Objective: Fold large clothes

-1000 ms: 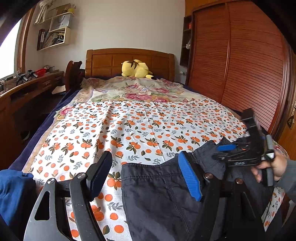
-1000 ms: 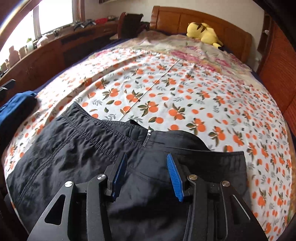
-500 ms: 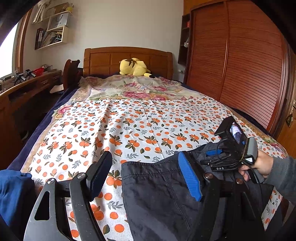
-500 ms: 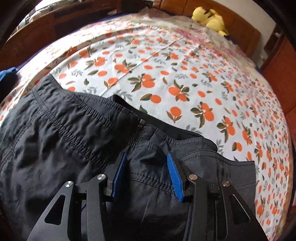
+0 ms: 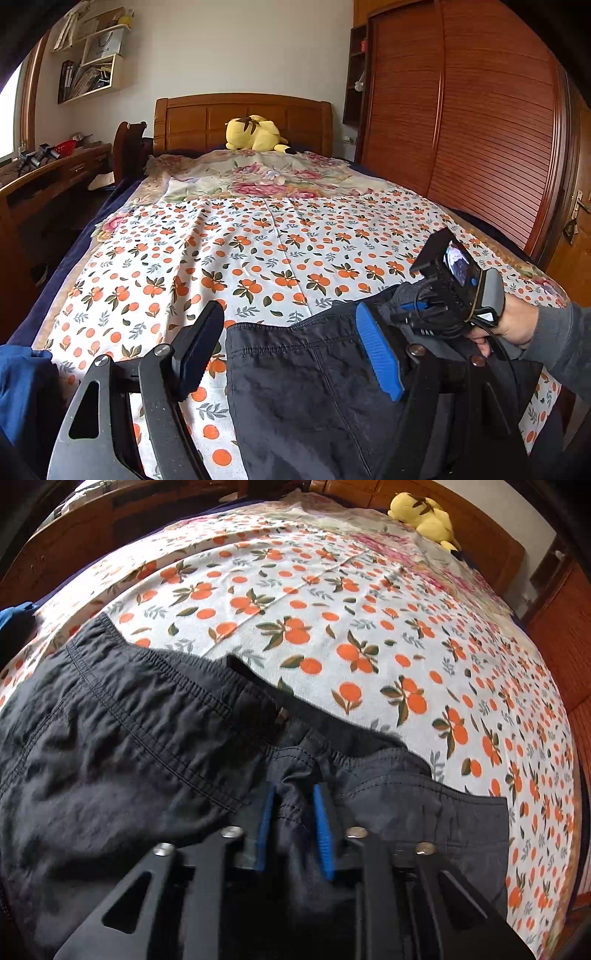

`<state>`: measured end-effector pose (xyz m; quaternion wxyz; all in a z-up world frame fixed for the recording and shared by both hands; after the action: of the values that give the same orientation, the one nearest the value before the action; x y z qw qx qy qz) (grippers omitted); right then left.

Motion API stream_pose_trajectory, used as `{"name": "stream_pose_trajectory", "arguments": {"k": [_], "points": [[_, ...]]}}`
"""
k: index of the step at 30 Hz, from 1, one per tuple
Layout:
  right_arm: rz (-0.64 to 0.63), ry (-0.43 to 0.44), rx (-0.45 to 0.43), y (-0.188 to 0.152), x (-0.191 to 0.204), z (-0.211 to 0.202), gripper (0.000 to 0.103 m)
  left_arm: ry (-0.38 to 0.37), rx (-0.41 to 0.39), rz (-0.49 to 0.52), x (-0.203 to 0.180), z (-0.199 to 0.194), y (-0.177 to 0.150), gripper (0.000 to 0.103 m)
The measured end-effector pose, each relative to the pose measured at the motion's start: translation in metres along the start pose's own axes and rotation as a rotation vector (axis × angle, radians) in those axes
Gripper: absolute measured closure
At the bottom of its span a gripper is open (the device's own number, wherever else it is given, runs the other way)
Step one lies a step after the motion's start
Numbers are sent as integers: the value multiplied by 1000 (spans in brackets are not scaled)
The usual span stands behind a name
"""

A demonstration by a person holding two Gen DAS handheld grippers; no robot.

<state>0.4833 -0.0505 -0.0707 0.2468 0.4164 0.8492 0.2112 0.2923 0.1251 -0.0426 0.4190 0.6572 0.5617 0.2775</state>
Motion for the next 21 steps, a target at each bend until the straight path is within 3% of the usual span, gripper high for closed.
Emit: {"name": "stream_pose_trajectory", "arguments": {"k": [5,11,16,21], "points": [[6,-24,-98,14,2,-7,95,-1,8,-19,5,4,-2,28],[47,29,-92,12,-6,-11,93,-1,11,-17,5,6,-2,28],[162,103,-194,2,-39,-46,66,-12,7,-1,-2,8,-1,28],[177,45,-222,-18,-70,-73,55,-22,9,17,-12,9,0,28]]}}
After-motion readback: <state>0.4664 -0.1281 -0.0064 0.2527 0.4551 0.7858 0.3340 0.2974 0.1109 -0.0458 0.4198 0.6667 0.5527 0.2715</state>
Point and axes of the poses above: each gripper's, at about its wrist camera, not at the fingertips, and z roughly the way its jaws point, x to its left, y to its top, the point moved 1 cm from there along z, roughly the way its jaws point, and after that the axes turned 1 degree about -y, right-handed, at the moved point
